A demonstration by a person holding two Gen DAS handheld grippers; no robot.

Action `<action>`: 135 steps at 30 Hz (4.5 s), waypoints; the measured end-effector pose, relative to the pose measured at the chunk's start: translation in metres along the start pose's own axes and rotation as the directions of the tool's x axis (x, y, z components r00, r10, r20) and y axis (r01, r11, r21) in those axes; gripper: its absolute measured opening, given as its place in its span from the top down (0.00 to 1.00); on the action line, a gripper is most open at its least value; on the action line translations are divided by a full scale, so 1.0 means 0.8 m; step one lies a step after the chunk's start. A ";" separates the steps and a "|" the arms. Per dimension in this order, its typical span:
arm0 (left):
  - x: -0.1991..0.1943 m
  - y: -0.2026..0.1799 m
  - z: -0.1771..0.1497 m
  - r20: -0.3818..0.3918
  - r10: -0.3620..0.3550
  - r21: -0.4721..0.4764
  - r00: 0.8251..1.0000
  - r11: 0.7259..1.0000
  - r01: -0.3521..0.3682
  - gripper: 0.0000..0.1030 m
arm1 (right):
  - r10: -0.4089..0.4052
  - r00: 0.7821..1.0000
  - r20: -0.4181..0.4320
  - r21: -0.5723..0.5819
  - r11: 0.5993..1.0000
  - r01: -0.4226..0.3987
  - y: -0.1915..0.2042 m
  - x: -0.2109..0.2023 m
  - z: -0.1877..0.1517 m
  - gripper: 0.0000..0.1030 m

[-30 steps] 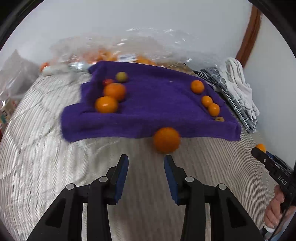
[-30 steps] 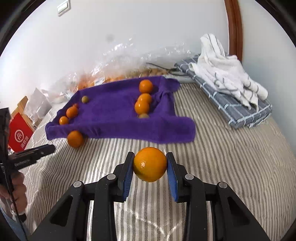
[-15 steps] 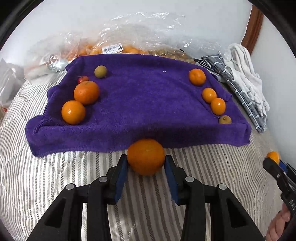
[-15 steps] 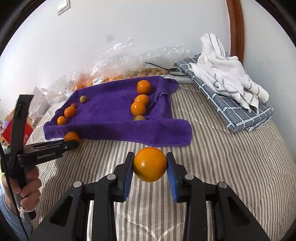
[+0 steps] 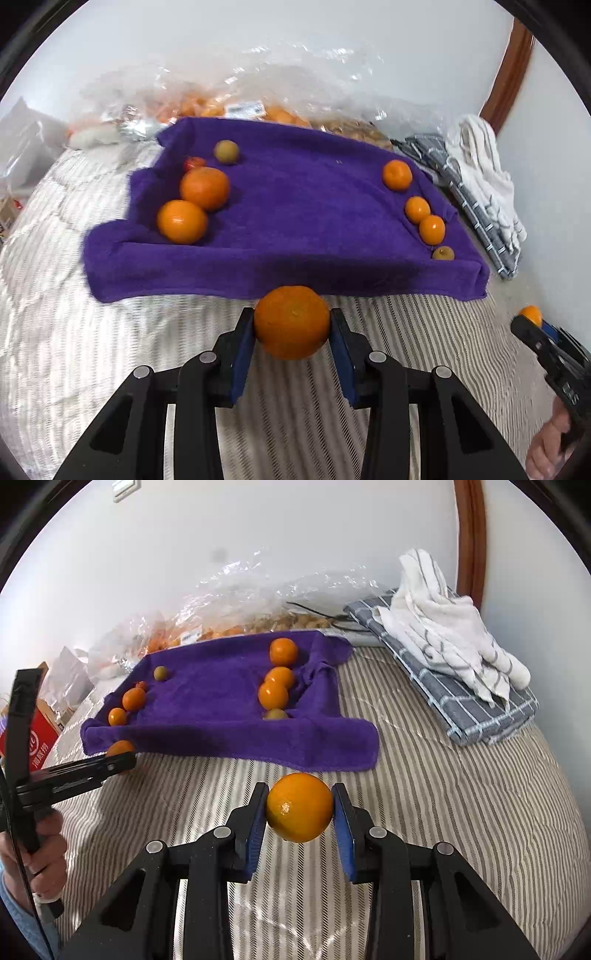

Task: Organize fruits

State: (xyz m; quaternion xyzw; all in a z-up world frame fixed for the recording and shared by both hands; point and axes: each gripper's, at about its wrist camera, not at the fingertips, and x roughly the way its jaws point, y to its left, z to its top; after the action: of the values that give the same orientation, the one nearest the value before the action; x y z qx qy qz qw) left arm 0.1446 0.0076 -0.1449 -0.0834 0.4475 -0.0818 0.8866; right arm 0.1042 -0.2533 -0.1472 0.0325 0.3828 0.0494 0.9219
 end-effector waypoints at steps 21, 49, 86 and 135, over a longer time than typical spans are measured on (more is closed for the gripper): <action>-0.096 0.038 0.069 0.172 0.037 -0.007 0.984 0.999 -0.036 0.64 | 0.067 0.997 0.049 -0.033 0.997 -0.065 0.058 0.007 0.088 0.67; -0.057 0.051 0.133 0.168 0.019 -0.017 0.986 1.000 -0.017 0.64 | 0.048 0.999 0.009 -0.086 0.995 -0.047 0.094 0.063 0.100 0.67; 0.133 0.036 0.164 -0.076 0.070 0.062 0.995 0.996 -0.065 0.63 | 0.002 0.998 -0.069 -0.114 0.993 -0.010 0.108 0.169 0.086 0.63; -0.187 -0.054 0.042 0.248 0.150 0.058 0.957 0.984 -0.170 0.14 | -0.069 0.984 0.165 -0.027 0.997 0.074 0.052 -0.126 0.061 0.09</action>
State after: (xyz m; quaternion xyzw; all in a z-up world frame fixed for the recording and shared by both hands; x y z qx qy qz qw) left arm 0.0810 0.0012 0.0007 -0.0214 0.3375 -0.0165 0.9410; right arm 0.0653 -0.2250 -0.0380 0.0077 0.3057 0.0198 0.9519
